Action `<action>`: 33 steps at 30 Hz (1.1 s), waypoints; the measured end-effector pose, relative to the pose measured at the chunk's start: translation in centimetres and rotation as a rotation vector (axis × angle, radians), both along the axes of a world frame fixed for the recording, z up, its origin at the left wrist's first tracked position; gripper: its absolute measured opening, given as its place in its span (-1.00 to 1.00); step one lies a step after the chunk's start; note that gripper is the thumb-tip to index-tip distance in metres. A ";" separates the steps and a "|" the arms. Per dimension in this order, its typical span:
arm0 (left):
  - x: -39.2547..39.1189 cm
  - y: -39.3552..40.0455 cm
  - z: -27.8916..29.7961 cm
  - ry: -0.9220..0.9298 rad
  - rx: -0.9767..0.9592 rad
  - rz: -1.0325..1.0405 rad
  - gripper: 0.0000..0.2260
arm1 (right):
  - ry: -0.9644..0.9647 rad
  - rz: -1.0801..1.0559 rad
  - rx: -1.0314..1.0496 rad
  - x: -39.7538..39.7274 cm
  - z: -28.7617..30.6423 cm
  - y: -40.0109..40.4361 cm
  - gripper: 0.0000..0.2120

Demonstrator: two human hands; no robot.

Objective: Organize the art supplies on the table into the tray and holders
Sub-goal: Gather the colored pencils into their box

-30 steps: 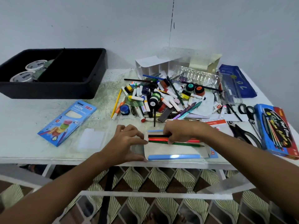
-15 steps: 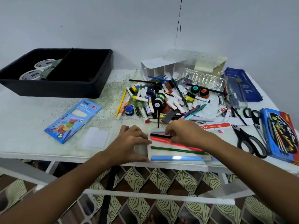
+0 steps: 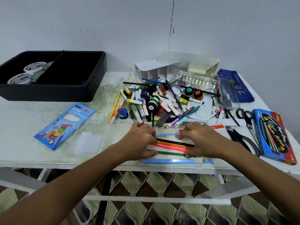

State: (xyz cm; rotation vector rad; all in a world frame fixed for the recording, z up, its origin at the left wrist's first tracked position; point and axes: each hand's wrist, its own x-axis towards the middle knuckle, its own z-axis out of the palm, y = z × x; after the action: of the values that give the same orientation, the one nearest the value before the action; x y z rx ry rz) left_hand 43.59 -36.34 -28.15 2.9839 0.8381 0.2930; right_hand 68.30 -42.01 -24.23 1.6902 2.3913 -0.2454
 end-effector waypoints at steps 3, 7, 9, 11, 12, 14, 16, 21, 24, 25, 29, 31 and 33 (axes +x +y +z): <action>0.1 0.1 -0.2 0.009 0.045 -0.012 -0.74 | -0.022 -0.003 0.015 0.0 -0.3 0.0 -0.35; 0.1 0.0 -0.8 -0.027 0.062 0.006 -0.76 | 0.014 -0.031 0.053 0.1 -0.4 0.5 -0.40; 0.2 0.0 -1.1 -0.051 0.087 0.020 -0.77 | 0.023 -0.022 0.091 0.2 -0.5 0.8 -0.49; 0.4 -0.1 -1.1 -0.082 0.093 0.047 -0.79 | 0.020 0.000 0.128 0.2 -0.6 1.1 -0.61; 0.5 -0.1 -1.1 -0.093 0.088 0.064 -0.79 | 0.015 0.008 0.141 0.2 -0.7 1.3 -0.65; 0.6 -0.1 -1.1 -0.107 0.068 0.088 -0.80 | 0.025 0.006 0.148 0.4 -0.8 1.6 -0.69; 0.6 0.0 -1.3 -0.121 0.044 0.089 -0.86 | 0.053 -0.010 0.133 0.5 -0.8 2.0 -0.70; 0.5 0.4 -1.4 -0.124 -0.003 0.085 -0.87 | 0.085 -0.011 0.101 0.8 -1.0 2.7 -0.72; 0.5 0.6 -1.2 -0.115 -0.026 0.083 -0.89 | 0.101 -0.004 0.075 0.9 -1.0 2.9 -0.74; 0.6 0.7 -1.1 -0.104 -0.035 0.082 -0.85 | 0.118 -0.007 0.062 1.0 -1.0 3.0 -0.76; 0.7 1.5 -0.4 -0.087 -0.103 0.069 -0.68 | 0.275 -0.057 0.042 1.4 -0.4 3.5 -0.81; 1.0 2.2 0.1 -0.120 -0.121 0.071 -0.65 | 0.367 -0.112 0.058 1.8 0.1 4.2 -0.82; 1.4 3.0 0.7 -0.157 -0.119 0.089 -0.64 | 0.442 -0.186 0.097 2.3 0.5 5.1 -0.86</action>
State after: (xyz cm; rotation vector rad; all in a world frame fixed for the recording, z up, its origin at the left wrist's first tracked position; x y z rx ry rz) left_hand 45.00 -33.38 -27.42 2.7762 0.9374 0.4563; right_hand 70.57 -36.89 -23.69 2.0905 2.5751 -0.5976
